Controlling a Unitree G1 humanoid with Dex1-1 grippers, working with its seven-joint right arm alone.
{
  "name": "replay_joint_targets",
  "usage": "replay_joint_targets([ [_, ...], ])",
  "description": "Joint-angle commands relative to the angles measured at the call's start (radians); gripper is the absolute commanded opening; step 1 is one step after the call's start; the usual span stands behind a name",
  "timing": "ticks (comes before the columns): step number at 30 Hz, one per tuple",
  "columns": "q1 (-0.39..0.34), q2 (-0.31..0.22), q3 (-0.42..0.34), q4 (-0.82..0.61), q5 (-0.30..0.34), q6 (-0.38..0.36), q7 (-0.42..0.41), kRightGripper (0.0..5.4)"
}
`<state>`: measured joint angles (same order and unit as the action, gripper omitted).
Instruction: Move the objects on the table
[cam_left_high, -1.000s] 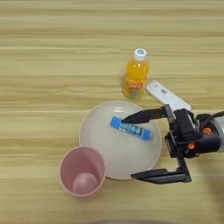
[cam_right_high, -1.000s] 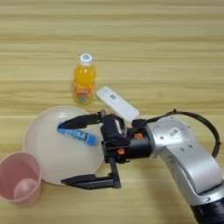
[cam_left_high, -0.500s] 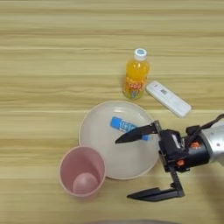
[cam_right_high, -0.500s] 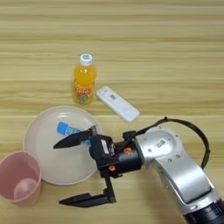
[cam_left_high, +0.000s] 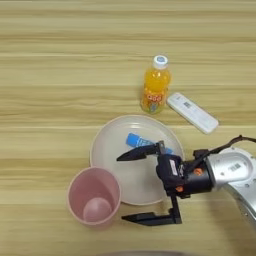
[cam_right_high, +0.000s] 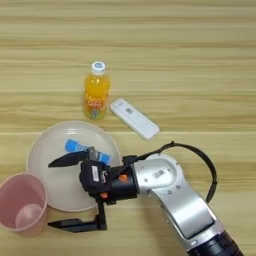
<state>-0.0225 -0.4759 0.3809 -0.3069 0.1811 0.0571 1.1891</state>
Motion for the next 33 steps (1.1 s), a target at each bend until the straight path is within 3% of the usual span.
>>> replay_joint_targets([
  [1,-0.054,0.010,-0.017,-0.014,-0.016,-0.038,-0.057,5.38],
  [18,-0.040,-0.012,0.013,-0.007,-0.005,-0.046,-0.015,5.38],
  [33,-0.043,0.025,0.047,0.022,-0.032,-0.062,-0.039,5.38],
])
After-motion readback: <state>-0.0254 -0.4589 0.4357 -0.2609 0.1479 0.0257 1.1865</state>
